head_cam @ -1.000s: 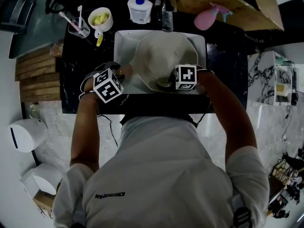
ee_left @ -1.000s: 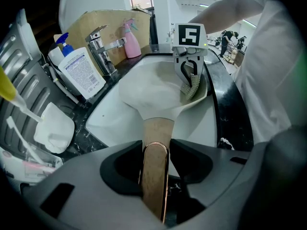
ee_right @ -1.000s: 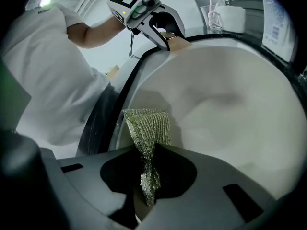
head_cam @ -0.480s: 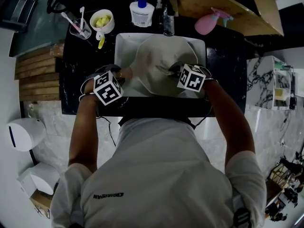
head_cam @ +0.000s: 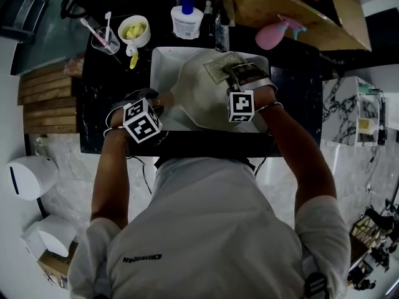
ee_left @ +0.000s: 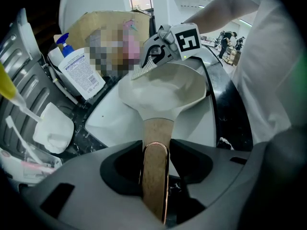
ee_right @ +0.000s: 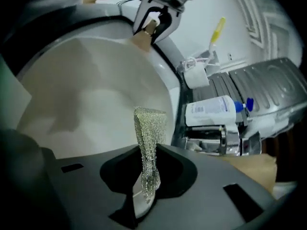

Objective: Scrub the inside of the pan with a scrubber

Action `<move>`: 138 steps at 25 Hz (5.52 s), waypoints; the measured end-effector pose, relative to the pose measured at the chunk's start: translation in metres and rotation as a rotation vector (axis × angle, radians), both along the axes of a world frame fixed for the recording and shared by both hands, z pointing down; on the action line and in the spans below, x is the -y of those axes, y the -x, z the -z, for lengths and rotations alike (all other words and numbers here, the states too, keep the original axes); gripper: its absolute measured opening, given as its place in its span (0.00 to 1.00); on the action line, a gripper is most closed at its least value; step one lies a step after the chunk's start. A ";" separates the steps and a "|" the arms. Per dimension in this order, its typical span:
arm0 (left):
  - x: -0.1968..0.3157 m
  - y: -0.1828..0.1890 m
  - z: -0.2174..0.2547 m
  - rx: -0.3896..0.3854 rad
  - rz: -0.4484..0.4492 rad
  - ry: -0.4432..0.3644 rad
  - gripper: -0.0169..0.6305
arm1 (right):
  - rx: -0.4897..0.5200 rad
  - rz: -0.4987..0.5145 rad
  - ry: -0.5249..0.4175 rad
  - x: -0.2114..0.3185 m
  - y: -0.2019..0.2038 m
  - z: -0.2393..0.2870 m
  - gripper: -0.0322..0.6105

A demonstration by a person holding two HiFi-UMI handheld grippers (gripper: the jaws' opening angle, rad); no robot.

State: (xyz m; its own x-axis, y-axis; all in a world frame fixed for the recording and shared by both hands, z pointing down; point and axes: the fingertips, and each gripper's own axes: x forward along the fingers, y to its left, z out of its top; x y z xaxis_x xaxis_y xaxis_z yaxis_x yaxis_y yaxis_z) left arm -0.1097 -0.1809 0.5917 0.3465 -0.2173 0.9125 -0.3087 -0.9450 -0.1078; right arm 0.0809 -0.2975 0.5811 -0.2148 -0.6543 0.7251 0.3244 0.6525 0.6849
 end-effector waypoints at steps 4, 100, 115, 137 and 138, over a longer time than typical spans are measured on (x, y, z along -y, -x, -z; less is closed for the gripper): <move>0.000 0.001 0.000 0.000 0.001 0.003 0.32 | -0.156 0.105 -0.142 0.007 0.013 -0.012 0.17; -0.006 0.003 -0.010 -0.006 0.003 0.025 0.29 | -0.244 -0.778 1.069 -0.147 -0.058 -0.079 0.18; -0.008 0.004 -0.012 -0.008 0.012 0.037 0.29 | -0.041 -0.858 1.460 -0.173 -0.006 -0.068 0.17; -0.009 0.004 -0.014 -0.006 0.011 0.050 0.29 | 0.582 -0.603 1.111 -0.101 0.036 -0.017 0.17; -0.009 0.004 -0.014 -0.007 0.010 0.051 0.29 | 0.598 -0.577 1.011 -0.088 0.036 -0.015 0.18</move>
